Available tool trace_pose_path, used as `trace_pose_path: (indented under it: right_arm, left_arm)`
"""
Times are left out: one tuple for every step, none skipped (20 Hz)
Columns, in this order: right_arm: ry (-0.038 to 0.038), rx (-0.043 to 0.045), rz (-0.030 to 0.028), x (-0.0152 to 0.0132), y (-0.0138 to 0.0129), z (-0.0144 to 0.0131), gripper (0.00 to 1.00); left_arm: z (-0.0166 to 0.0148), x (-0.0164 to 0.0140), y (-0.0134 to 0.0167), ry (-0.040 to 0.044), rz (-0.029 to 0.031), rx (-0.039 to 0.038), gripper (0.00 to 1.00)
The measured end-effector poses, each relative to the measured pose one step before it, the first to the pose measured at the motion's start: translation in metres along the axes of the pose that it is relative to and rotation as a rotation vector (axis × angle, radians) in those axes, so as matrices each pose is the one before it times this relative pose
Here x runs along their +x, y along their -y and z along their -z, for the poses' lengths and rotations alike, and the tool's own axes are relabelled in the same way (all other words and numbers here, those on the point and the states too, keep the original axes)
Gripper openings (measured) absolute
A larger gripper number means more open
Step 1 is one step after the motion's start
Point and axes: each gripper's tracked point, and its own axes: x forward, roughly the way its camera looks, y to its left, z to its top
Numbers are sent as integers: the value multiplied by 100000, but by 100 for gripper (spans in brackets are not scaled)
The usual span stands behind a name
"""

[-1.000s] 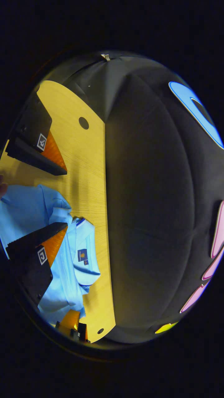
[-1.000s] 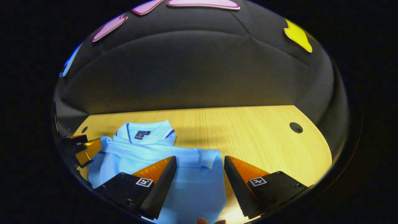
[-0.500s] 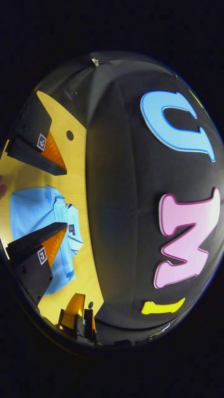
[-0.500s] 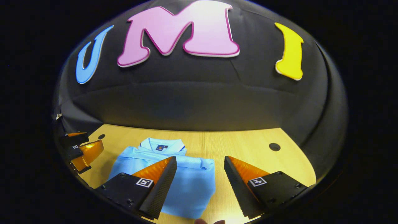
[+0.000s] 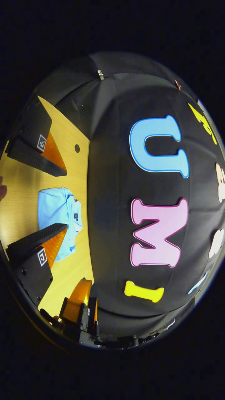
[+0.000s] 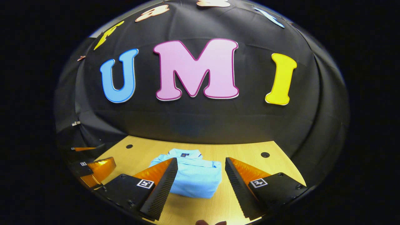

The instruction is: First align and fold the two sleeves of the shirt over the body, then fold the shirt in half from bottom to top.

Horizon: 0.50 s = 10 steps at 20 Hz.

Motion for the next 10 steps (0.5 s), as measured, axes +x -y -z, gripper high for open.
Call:
trace_pose_path:
  right_arm:
    - [727,-229,-709,-1425,-438,-407,95]
    - [1307,-367,-962,-1445,-544,-304,95]
    - [894,-759,-316,-1534,-376,-298,95]
    - [1097,-426,-929,-1323,-466,-244,95]
    - [1397,-782,-51,-1434,-279,-379,95]
    - [797,-143,-747,-1012,-250,-187,95]
    - [498,-228,-32,-913,-274,-30,95]
    - [571,325,-361,-881,-219,-75,95]
    - [-572,445,-105,-746,-359,242,95]
    - [-625,413,-132,-866,-227,278,95]
  left_arm:
    - [68,-1692,-294,129,367,-1151,96]
    - [76,-1725,-365,38,-223,-1544,96]
    - [37,-1579,-418,208,10,-1350,96]
    - [-40,-1469,-616,778,-748,-1071,96]
    - [-47,-1477,-577,608,-159,-1014,96]
    - [-164,-1018,-524,933,-285,71,96]
    - [-1,-891,-615,422,-345,430,96]
    - [11,-751,-415,80,107,397,96]
    - [-23,-595,-359,60,25,204,96]
    - [-112,-426,-339,300,49,25,96]
